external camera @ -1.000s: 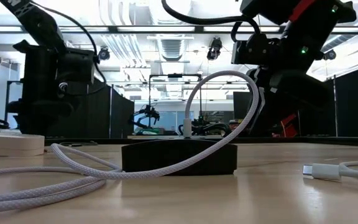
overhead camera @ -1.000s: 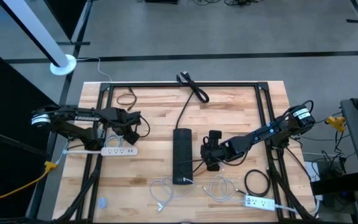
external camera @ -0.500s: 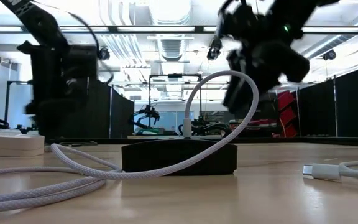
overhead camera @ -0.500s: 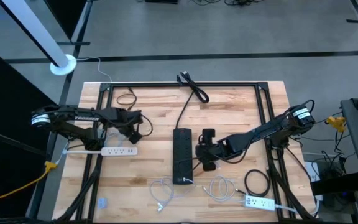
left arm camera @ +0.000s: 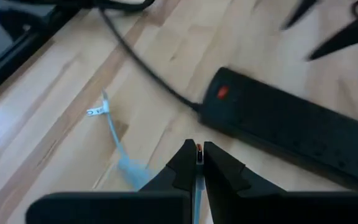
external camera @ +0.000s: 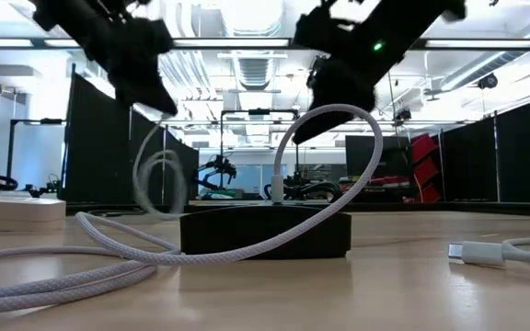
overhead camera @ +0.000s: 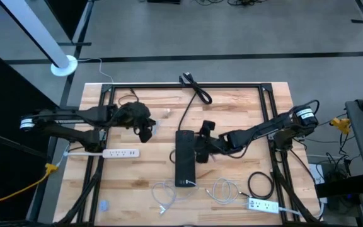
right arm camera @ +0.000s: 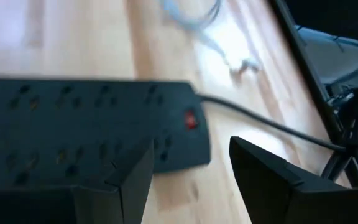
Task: Insert USB
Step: Insert the light blue charger cable into the purple charger adapter
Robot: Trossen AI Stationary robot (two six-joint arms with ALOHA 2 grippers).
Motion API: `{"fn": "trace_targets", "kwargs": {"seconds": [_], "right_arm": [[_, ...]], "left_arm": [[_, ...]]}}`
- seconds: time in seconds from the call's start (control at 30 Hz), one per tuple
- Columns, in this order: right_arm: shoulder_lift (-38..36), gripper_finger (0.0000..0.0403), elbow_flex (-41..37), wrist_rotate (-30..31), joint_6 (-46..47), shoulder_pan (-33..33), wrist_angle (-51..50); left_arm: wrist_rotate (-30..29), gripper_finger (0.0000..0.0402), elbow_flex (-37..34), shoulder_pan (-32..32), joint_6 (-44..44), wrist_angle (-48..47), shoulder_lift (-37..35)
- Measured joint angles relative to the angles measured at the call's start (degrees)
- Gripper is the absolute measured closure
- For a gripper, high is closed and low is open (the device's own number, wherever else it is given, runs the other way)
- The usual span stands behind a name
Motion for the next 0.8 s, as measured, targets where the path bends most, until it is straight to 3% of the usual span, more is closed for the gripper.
{"fn": "trace_targets", "kwargs": {"seconds": [0.27, 0.4, 0.5, 0.63, 0.73, 0.8], "right_arm": [[0.02, 0.0208, -1.24, -1.56, 0.85, -5.21, 4.98], [0.04, 0.0208, -0.96, -2.35, 1.20, -5.06, 4.97], [0.04, 0.0208, -0.93, -2.27, 1.23, -5.02, 5.01], [0.04, 0.0208, -0.93, -2.15, 1.91, -5.13, 5.40], [0.04, 0.0208, -0.91, -2.15, 2.13, -5.13, 6.57], [0.04, 0.0208, -0.89, -2.15, 2.23, -5.13, 7.19]], "left_arm": [[0.30, 0.0382, -3.62, -0.54, -3.60, 0.64, -0.50], [2.35, 0.0319, -3.72, -0.53, -2.42, 1.82, 1.31], [1.83, 0.0260, -3.72, -0.32, 4.15, 6.00, 3.04], [-3.95, 0.0188, -3.72, 0.21, 14.20, 13.84, 7.45], [-9.02, 0.0163, -2.08, 3.13, 15.39, 14.84, 13.43], [-8.57, 0.0163, -0.30, 5.50, 15.04, 15.01, 17.95]]}}
